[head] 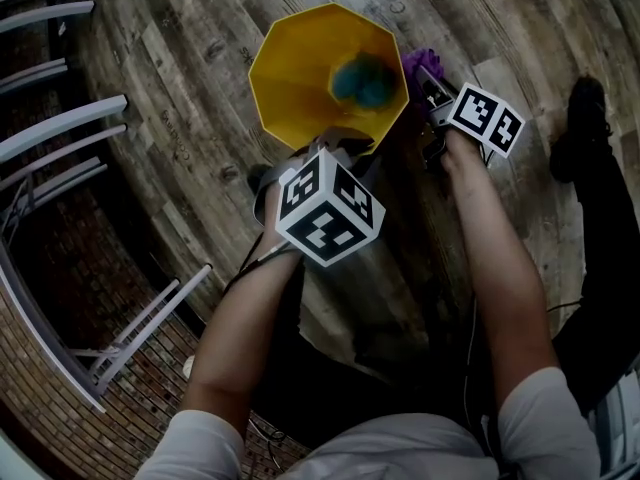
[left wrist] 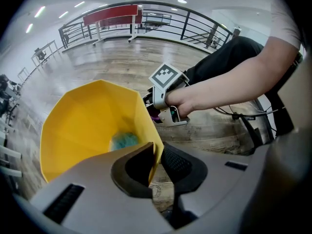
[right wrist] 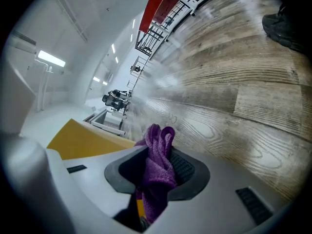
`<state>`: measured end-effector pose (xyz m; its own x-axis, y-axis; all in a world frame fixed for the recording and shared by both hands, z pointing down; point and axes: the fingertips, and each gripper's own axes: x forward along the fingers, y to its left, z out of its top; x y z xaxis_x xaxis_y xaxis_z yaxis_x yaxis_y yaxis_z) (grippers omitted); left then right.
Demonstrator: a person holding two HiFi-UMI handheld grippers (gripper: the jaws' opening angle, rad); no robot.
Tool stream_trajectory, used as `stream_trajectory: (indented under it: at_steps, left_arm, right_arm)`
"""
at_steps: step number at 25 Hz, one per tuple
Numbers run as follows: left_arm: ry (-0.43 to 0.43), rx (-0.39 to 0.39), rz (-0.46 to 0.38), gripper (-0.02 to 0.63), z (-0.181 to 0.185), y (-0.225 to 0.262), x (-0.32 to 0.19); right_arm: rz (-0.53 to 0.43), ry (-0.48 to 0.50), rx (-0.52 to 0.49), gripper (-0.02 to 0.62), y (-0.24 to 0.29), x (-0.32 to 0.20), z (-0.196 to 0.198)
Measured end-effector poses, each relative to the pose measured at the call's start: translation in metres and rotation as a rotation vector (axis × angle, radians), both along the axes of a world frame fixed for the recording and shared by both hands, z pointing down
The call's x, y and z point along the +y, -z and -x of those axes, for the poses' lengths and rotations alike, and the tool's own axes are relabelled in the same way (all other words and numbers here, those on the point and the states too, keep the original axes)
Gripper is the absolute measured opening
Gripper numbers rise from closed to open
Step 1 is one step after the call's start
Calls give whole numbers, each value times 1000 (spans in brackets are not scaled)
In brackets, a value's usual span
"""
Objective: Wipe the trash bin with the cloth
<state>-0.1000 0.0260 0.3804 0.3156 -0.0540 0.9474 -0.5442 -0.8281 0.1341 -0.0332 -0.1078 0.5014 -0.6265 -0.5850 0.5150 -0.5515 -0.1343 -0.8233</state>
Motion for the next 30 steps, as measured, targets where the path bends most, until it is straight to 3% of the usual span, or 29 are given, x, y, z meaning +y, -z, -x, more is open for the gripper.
stream_trajectory:
  at_steps: [16,20,25,30]
  left_arm:
    - [7,1,-22,51,0,6,-3]
    - [-69,-42,-67,66,7,11,1]
    - [-195,-128,-100,80,26,16,9]
    - [-221,-196,-83,80,50,7,15]
  right_arm:
    - [81,101,202,115,-81,5,7]
    - [105,148,271,115,-99,10,6]
    - [101,158,288,115,-103,9,2]
    - [88,62,233,115,-80,10,-14]
